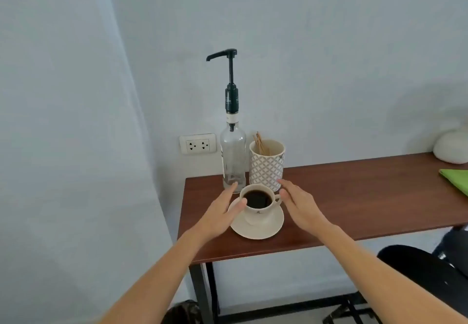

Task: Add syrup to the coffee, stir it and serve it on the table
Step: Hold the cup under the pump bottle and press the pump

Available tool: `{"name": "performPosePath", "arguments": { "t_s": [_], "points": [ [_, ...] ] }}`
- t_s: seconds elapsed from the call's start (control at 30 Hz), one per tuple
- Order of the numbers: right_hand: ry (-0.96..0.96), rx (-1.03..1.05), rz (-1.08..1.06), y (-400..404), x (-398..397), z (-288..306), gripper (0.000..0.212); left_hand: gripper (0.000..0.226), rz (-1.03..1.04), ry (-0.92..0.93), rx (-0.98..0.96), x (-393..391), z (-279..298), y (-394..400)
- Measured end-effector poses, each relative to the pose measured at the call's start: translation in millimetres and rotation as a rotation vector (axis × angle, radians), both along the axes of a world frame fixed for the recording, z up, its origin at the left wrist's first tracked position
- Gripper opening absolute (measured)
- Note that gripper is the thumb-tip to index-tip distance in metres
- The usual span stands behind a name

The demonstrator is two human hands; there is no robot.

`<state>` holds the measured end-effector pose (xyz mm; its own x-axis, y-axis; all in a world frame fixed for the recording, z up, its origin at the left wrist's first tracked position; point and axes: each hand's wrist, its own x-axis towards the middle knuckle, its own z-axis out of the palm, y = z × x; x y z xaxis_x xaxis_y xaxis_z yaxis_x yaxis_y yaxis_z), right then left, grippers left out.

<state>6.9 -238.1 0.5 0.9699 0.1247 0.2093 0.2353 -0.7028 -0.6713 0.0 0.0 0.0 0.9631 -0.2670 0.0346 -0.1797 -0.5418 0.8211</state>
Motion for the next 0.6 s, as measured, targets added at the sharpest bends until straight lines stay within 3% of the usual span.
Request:
{"name": "performPosePath", "arguments": {
  "t_s": [0.23, 0.43, 0.6],
  "points": [
    [0.052, 0.325, -0.008, 16, 4, -22, 0.034, 0.07, 0.023, -0.063, -0.15, -1, -12, -31],
    [0.105, 0.367, 0.077, 7, 17, -26, 0.032, 0.1, 0.158, -0.156, -0.202, 15, -34, -47],
    [0.139, 0.408, 0.151, -2, 27, -28, 0.036, 0.093, 0.233, -0.267, -0.205, 14, -35, -56]
  ]
}}
